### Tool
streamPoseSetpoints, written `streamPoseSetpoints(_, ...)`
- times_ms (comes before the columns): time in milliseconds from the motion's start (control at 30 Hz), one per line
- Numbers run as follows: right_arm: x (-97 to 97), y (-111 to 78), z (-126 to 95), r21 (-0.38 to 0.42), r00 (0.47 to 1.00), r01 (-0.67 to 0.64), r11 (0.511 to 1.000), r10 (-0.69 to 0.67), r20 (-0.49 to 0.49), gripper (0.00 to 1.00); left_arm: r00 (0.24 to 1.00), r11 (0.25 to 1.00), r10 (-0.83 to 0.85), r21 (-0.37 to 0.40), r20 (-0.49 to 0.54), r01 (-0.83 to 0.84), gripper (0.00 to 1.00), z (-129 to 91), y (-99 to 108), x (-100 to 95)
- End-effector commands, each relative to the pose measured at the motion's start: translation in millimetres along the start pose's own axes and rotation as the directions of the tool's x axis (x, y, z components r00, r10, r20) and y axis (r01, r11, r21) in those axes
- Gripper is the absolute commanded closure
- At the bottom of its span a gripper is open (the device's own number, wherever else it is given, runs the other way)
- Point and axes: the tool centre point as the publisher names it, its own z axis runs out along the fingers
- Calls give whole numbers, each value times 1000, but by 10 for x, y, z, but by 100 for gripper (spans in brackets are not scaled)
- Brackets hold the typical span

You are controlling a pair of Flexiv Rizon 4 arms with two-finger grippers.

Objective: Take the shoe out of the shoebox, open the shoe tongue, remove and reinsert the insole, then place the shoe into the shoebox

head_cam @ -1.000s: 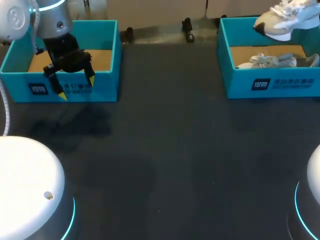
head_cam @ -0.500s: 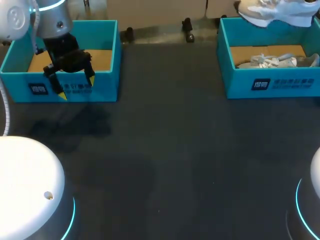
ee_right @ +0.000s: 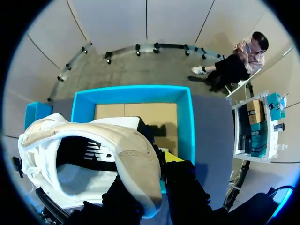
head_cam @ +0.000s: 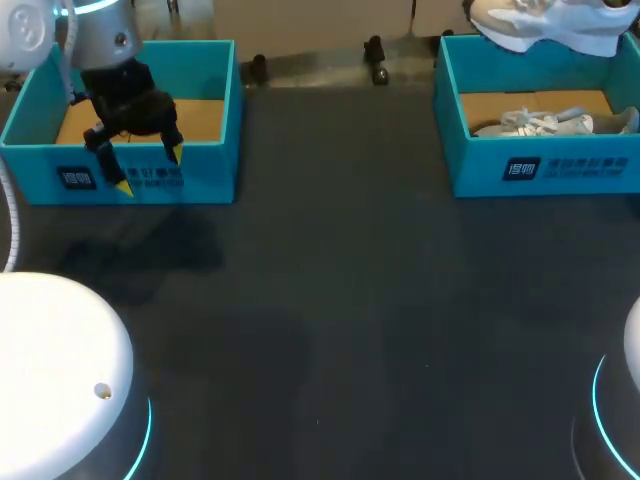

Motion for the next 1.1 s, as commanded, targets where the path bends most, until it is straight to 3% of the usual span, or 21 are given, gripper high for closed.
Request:
streamPoseSetpoints(33, 76, -11, 111, 7, 1000, -21, 1000, 21, -12, 100, 923, 924, -382, -26, -55, 381, 0, -283, 88, -40)
streamPoseSetpoints(67, 85, -16, 139, 12, 1000, -27, 1000, 27, -14, 100, 866, 869, -495, -39, -70, 493, 0, -319, 130, -68)
streamPoseSetpoints(100, 113, -23, 171, 14, 1000, -27, 1000, 27, -11, 100, 762, 764, -645, -74, -61, 641, 0, -350, 200, -119)
streamPoseSetpoints(133, 123, -26, 181, 17, 1000, -26, 1000, 27, -16, 100, 708, 708, -705, -87, -35, 701, 0, -355, 233, -135)
streamPoseSetpoints(167, 139, -32, 196, 17, 999, -27, 999, 27, -19, 100, 607, 606, -794, -94, -16, 790, 0, -362, 289, -165)
streamPoseSetpoints(267, 186, -58, 239, 19, 999, -36, 999, 36, -29, 100, 477, 475, -879, -66, 9, 877, 0, -416, 418, -154)
streamPoseSetpoints(700, 209, -67, 347, 31, 1000, -10, 999, 11, -21, 100, 456, 455, -890, -56, 22, 889, 0, -448, 457, -143)
streamPoseSetpoints(900, 150, -161, 436, 50, 1000, -3, 999, 3, -10, 100, 268, 265, -962, -67, 48, 962, 0, -575, 485, -157)
streamPoseSetpoints(1100, 105, -248, 521, 61, 1000, 7, 998, -7, -6, 100, 104, 103, -995, -107, 6, 989, 0, -691, 610, -235)
